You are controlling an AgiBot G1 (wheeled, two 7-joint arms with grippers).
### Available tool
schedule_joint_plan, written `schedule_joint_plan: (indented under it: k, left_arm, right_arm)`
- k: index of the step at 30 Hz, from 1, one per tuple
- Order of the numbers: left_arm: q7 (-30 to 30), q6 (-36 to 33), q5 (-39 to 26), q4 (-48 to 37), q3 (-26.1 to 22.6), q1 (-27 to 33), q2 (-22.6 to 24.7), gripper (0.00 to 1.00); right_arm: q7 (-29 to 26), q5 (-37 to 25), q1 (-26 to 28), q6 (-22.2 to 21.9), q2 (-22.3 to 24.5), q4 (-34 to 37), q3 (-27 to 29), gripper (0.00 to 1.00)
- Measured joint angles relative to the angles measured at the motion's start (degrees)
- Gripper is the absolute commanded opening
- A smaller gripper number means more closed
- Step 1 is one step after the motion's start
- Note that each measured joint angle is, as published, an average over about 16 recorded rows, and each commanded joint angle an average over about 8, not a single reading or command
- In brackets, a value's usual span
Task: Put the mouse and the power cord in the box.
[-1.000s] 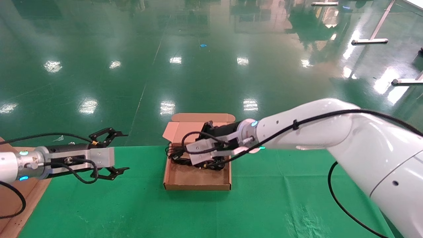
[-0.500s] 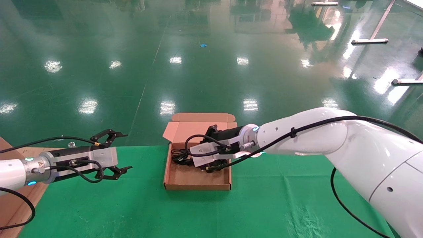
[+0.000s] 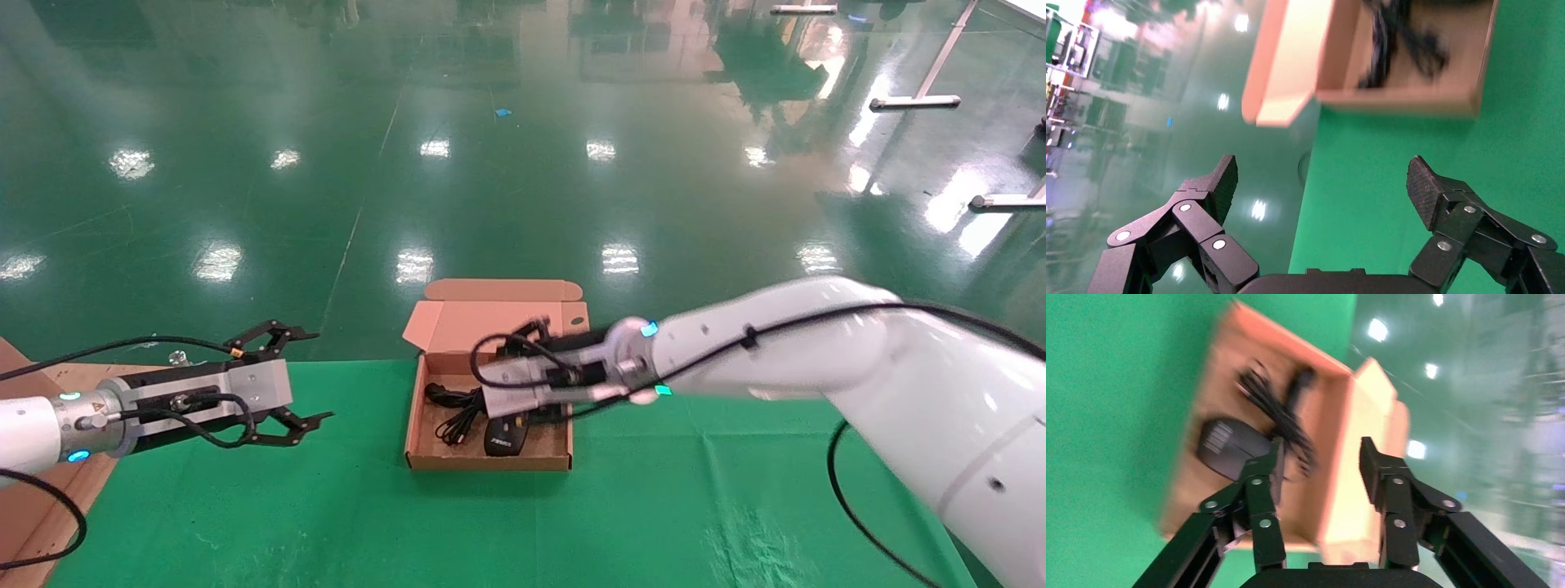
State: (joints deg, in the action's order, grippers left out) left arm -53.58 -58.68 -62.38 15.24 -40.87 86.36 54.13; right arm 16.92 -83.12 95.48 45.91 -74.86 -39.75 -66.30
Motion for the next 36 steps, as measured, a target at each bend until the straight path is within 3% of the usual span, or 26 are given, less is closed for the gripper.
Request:
schedule_joint_plan:
  k: [36]
  left_arm:
    - [41.7, -17.5, 13.3, 37.8, 16.1, -16.1, -12.4, 1.0]
  right_arm:
    - [-18.0, 26.9, -22.1, 25.9, 26.0, -22.1, 32.8, 1.0]
